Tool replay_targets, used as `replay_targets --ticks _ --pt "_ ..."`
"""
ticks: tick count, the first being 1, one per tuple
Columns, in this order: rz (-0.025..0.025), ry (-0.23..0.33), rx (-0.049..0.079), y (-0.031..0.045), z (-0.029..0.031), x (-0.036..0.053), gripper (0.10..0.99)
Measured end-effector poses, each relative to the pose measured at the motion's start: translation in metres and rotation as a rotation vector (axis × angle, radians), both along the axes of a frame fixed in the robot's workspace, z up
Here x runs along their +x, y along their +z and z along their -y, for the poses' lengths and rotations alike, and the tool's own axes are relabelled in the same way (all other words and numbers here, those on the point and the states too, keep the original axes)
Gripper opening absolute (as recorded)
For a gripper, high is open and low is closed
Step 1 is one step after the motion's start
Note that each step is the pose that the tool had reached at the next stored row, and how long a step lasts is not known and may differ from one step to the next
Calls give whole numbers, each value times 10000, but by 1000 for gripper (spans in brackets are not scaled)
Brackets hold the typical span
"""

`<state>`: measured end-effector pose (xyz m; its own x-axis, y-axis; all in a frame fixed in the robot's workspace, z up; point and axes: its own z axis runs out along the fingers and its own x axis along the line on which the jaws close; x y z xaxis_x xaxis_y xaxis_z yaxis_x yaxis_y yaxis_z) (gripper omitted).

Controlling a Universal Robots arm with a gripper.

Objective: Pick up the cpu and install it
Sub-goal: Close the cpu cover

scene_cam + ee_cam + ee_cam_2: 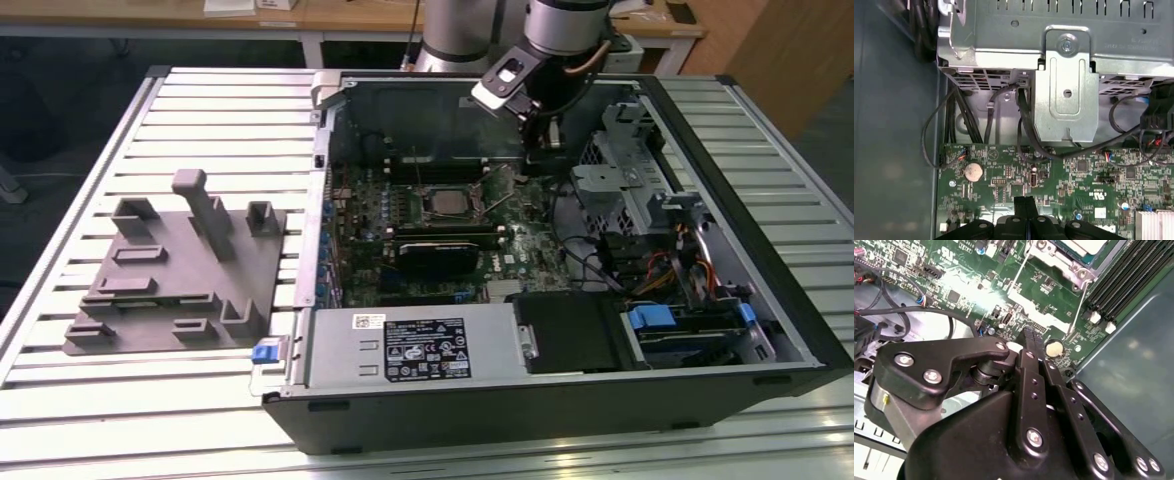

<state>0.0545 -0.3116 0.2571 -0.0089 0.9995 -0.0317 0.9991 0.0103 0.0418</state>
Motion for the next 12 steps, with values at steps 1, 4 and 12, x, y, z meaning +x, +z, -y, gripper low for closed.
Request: replay_targets --ticks 1,4,12 --pt "0 0 0 -13 0 6 106" --pt "0 0 0 -55 0 22 106" --pt "0 0 -1 -122 0 44 106"
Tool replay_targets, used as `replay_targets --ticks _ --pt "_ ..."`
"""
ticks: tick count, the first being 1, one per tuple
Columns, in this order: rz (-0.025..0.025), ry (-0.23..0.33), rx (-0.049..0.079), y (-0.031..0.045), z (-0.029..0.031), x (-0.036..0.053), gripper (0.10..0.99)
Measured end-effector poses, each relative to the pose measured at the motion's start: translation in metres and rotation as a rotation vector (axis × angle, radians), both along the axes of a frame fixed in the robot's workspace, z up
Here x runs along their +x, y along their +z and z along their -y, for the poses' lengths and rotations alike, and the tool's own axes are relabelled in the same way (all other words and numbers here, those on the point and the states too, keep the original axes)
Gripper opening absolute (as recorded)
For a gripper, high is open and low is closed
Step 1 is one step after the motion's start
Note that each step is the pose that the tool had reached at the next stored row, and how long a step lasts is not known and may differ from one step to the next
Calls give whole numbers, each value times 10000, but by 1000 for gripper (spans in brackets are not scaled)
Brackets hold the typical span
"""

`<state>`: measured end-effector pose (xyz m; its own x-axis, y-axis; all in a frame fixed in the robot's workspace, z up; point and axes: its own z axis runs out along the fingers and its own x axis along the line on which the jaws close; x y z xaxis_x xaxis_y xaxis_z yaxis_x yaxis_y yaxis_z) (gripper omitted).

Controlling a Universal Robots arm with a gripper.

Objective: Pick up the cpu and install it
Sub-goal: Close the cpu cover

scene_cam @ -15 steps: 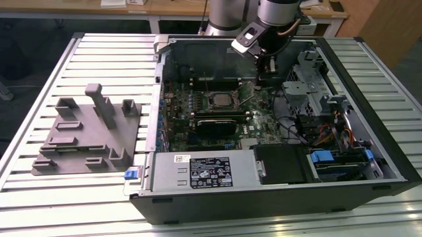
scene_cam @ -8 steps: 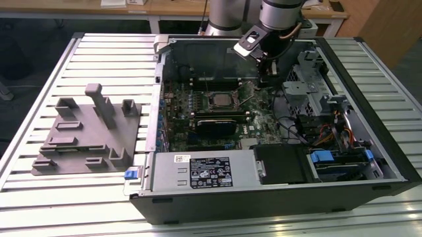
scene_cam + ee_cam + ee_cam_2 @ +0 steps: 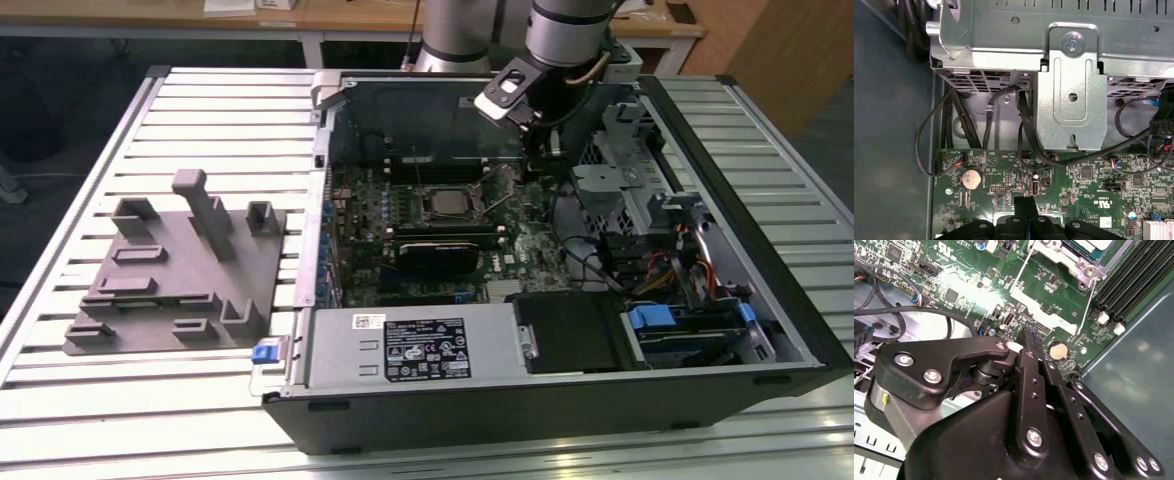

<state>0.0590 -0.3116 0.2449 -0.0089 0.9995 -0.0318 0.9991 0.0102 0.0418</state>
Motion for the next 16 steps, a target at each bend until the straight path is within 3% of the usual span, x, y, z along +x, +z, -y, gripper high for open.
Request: replay_targets --ticks 16 --pt "0 0 0 -60 0 20 106"
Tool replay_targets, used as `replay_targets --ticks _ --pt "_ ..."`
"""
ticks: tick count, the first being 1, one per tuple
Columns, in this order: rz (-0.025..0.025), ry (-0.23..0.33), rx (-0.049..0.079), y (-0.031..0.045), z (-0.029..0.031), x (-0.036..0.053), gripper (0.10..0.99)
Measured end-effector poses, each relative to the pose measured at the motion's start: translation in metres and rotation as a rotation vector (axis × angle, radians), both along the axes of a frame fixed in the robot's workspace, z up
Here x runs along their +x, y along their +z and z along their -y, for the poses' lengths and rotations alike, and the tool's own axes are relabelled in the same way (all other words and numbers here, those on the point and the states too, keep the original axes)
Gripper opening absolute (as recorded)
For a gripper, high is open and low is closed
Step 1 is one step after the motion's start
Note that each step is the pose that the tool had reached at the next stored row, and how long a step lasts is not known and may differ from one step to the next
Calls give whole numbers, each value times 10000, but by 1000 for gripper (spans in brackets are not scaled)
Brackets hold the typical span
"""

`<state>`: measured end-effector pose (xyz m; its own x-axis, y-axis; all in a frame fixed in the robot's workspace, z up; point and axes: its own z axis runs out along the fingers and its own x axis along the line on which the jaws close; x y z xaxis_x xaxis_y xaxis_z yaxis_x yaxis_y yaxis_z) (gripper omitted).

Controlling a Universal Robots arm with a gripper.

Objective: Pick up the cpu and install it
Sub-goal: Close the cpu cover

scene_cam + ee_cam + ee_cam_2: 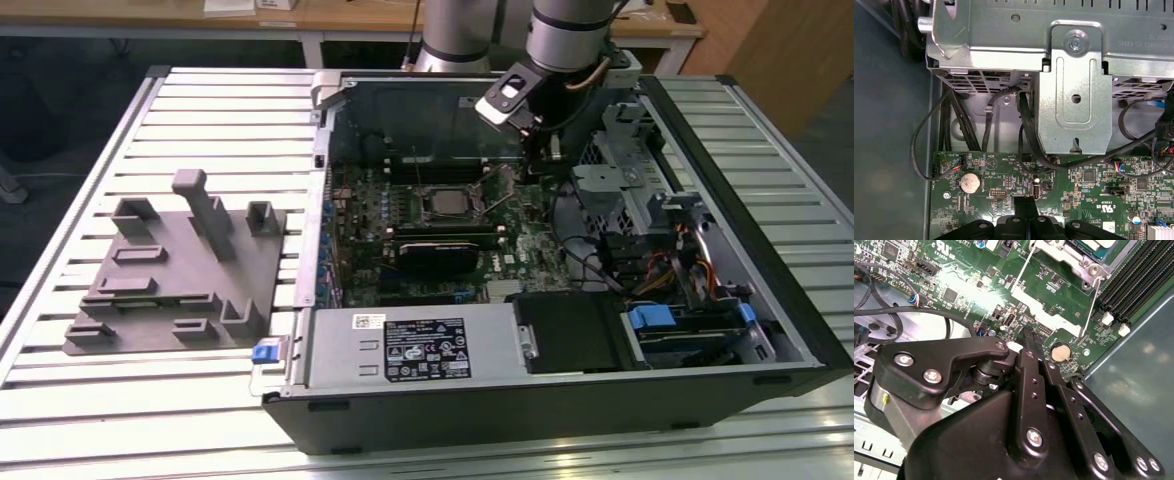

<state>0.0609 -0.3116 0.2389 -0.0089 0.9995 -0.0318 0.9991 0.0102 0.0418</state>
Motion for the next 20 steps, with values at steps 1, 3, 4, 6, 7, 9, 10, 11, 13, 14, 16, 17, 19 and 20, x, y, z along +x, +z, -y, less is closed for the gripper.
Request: replay_targets --ticks 1,3,4,6,7,9,10,11,13,14,16,17,19,20 --pt "0 0 -1 0 0 0 106" --pt "0 0 2 -1 0 -6 106" --pt "0 0 1 -2 0 -11 106" --pt "0 0 1 -1 0 -26 106" --pt "0 0 2 -1 0 -37 106" --pt "0 0 3 -1 0 -61 106" --pt "0 0 3 -1 0 -73 106" --pt "0 -1 4 -1 0 -83 106" --pt "0 0 5 -1 0 -103 106" --pt "0 0 6 -1 0 -111 106" --pt "0 0 5 -1 0 -132 106" --pt "0 0 6 -1 0 -146 106" --pt "0 0 5 -1 0 -168 106" --pt "0 -1 6 -1 0 -177 106"
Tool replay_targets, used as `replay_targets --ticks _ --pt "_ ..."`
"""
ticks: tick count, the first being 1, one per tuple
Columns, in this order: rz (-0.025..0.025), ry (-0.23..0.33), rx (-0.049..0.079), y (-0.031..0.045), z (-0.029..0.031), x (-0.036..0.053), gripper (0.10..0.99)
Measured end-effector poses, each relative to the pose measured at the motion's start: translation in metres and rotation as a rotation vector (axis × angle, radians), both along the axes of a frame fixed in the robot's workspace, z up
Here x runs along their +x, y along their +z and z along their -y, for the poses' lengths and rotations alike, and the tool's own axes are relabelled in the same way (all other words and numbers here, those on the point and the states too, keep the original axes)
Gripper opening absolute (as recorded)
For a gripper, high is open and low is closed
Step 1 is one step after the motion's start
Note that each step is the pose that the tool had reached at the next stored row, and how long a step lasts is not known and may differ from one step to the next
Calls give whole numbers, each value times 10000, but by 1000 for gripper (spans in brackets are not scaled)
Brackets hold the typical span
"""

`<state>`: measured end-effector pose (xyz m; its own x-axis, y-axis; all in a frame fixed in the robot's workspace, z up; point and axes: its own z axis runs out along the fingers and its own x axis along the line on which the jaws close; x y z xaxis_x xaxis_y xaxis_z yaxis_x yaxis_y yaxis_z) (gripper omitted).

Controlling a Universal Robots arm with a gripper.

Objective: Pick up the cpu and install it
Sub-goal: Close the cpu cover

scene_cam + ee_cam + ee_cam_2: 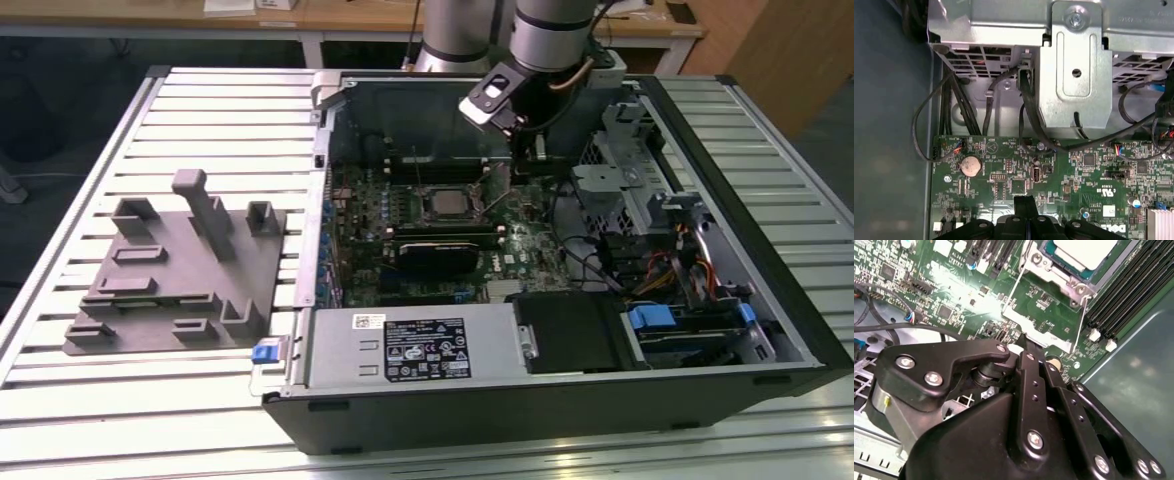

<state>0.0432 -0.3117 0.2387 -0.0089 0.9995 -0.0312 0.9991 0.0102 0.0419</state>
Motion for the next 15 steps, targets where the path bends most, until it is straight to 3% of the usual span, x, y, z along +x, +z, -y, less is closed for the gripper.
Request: replay_targets --ticks 15 --pt "0 0 0 0 0 -157 106"
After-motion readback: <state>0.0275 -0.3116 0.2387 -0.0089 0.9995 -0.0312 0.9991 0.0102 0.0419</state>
